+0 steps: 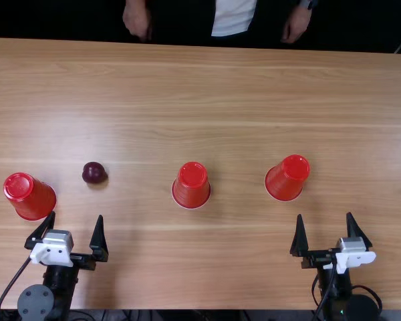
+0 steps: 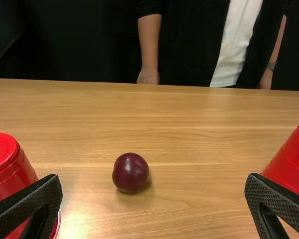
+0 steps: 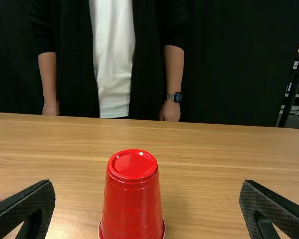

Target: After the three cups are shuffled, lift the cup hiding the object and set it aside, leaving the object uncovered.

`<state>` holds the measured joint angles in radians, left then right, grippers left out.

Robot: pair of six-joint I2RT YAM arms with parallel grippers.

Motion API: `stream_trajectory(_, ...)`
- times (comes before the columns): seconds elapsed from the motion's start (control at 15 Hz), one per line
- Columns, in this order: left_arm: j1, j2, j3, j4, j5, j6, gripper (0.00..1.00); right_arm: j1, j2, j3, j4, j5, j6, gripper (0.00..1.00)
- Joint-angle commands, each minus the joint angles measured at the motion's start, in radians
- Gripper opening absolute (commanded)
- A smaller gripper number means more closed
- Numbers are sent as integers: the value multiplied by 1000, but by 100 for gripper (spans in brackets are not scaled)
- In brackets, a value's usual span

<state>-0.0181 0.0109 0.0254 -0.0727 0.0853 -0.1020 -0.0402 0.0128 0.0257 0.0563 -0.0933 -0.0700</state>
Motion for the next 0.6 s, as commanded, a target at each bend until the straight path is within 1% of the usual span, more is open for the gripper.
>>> stream_trajectory(0.0, 1, -11, -25, 1, 10, 19, 100, -9, -13, -6, 7, -2, 0, 100)
stream_trajectory(0.07, 1, -11, -25, -1, 3, 12, 100, -9, -13, -6, 7, -2, 0, 100)
stream_trajectory(0.53, 1, -11, -25, -5, 5, 8, 100, -9, -13, -6, 7, -2, 0, 100)
